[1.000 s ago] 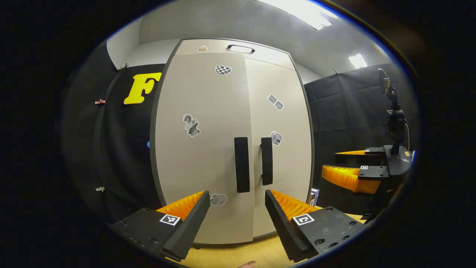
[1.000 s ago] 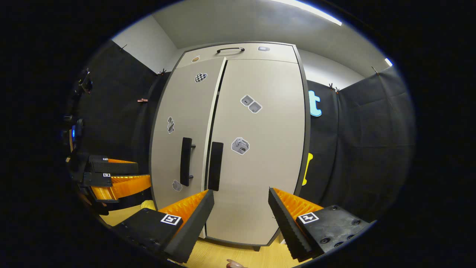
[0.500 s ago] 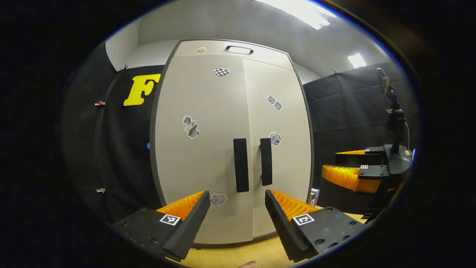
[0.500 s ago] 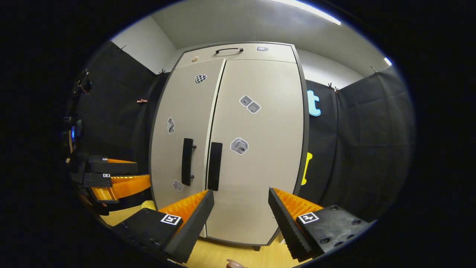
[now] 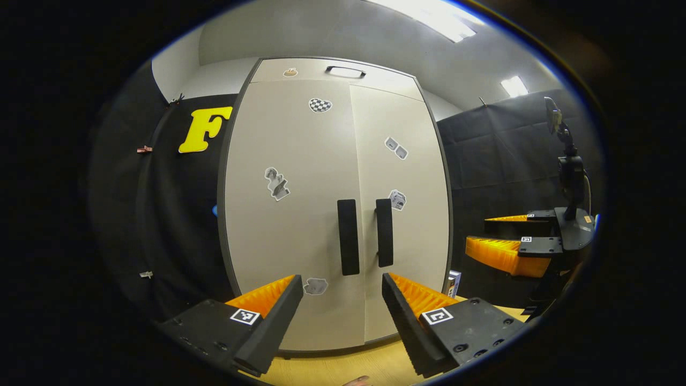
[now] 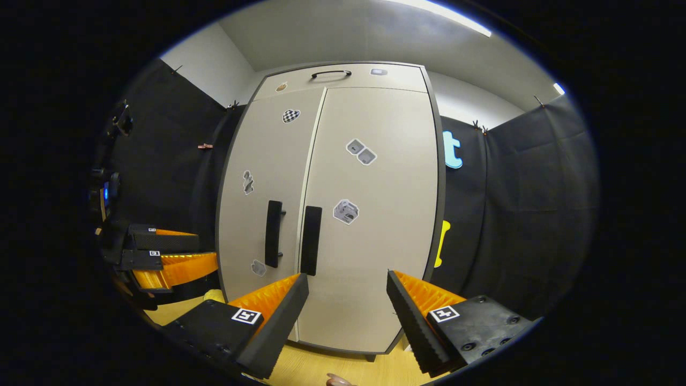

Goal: Grasp the bottle in the cabinet with the left hand and place it on the coaster, then close the right door with the right hand and the left door with the left hand.

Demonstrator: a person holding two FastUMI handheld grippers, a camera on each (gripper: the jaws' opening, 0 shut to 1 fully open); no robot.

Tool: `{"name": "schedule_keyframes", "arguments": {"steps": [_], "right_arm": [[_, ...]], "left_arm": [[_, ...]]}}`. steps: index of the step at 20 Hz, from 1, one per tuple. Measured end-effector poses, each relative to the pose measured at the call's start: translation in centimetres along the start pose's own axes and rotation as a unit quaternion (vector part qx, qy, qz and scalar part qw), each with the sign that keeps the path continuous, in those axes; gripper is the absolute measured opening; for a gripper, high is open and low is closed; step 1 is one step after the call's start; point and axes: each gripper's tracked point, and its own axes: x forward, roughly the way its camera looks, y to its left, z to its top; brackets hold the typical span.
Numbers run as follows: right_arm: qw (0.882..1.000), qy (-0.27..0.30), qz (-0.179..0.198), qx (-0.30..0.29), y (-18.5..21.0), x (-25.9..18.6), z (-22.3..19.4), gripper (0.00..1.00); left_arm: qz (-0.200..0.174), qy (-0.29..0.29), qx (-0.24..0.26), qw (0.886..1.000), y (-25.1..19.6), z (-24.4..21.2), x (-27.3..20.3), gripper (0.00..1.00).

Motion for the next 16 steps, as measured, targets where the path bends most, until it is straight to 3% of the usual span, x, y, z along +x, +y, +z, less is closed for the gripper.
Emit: {"name": "schedule_keyframes", "arguments": {"steps": [16], "right_arm": [[1.000, 0.004, 0.009, -0.001, 0.52, 0.23, -0.31, 0.98]], "left_arm": [[0.007, 0.000, -0.007, 1.000, 0.31, 0.26, -0.16, 0.94]]}}
